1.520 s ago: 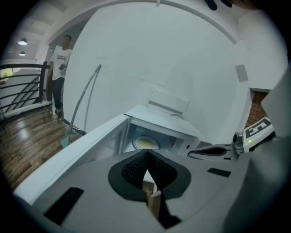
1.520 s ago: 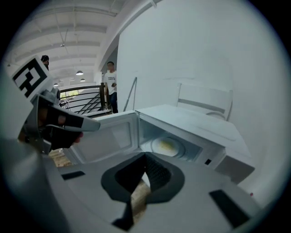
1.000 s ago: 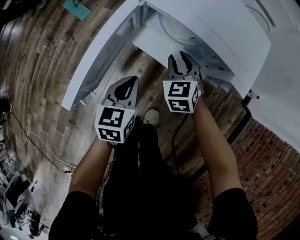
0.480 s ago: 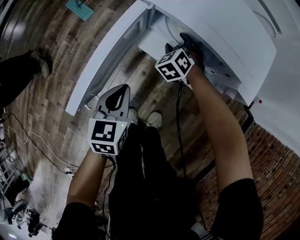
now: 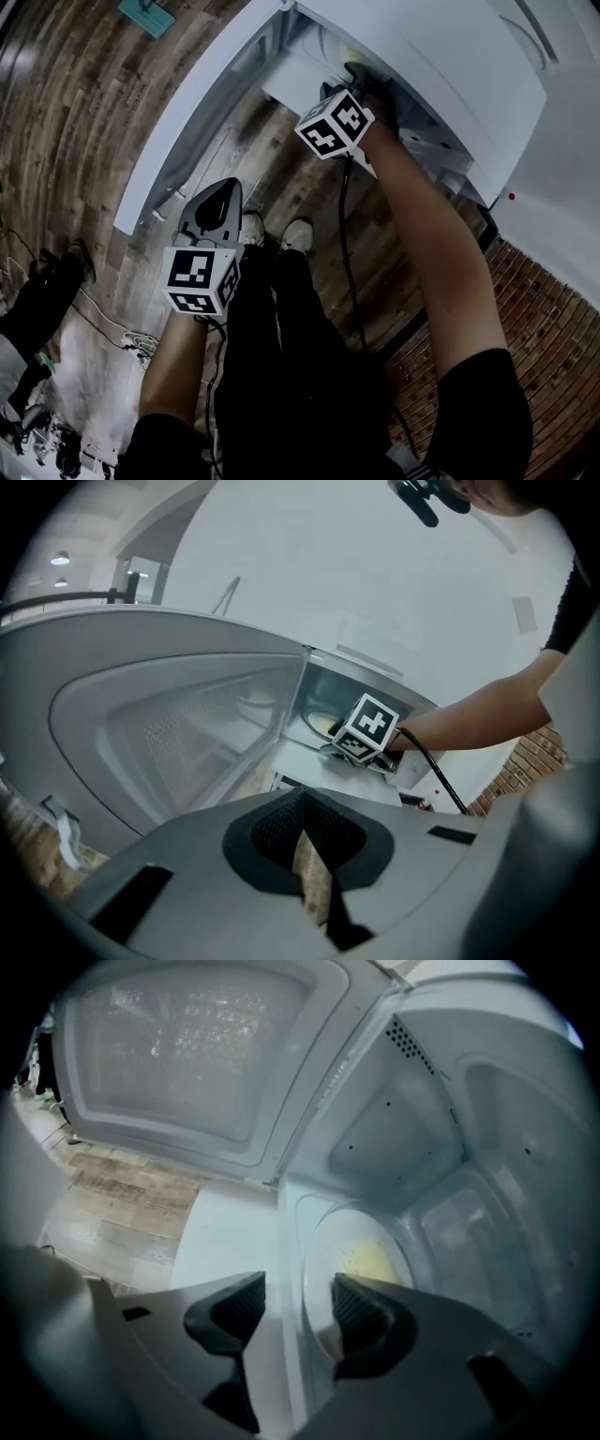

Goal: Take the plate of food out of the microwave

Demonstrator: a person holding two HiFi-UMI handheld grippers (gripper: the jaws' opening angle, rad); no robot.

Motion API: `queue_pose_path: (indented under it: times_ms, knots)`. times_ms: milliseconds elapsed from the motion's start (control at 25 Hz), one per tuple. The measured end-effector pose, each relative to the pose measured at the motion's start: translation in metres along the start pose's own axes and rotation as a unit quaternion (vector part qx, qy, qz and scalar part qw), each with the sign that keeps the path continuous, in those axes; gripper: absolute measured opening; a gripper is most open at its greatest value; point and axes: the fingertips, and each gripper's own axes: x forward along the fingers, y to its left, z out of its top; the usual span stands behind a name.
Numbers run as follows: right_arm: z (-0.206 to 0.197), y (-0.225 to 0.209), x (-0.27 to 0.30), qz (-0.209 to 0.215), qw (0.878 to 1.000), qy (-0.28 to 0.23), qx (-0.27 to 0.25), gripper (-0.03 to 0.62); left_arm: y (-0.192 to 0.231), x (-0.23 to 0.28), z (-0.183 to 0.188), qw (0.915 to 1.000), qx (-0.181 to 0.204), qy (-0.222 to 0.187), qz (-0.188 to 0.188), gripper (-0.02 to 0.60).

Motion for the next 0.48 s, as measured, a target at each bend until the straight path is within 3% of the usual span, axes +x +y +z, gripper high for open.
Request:
queue_pose_path:
  times_ms: [280, 480]
  knots:
    - [-0.012, 0.003, -0.016, -0.043, 0.999, -0.018, -0.010, 0.100, -0.014, 0.002, -0.010, 0.9996, 0.024, 0.012, -0.010, -0.006]
    - [-0.018, 0.012, -0.031, -0.047, 0.998, -0.036, -0.037, 0.089, -0.029, 0.003, -0.016, 0.9992, 0.034, 0.016, -0.016, -0.006]
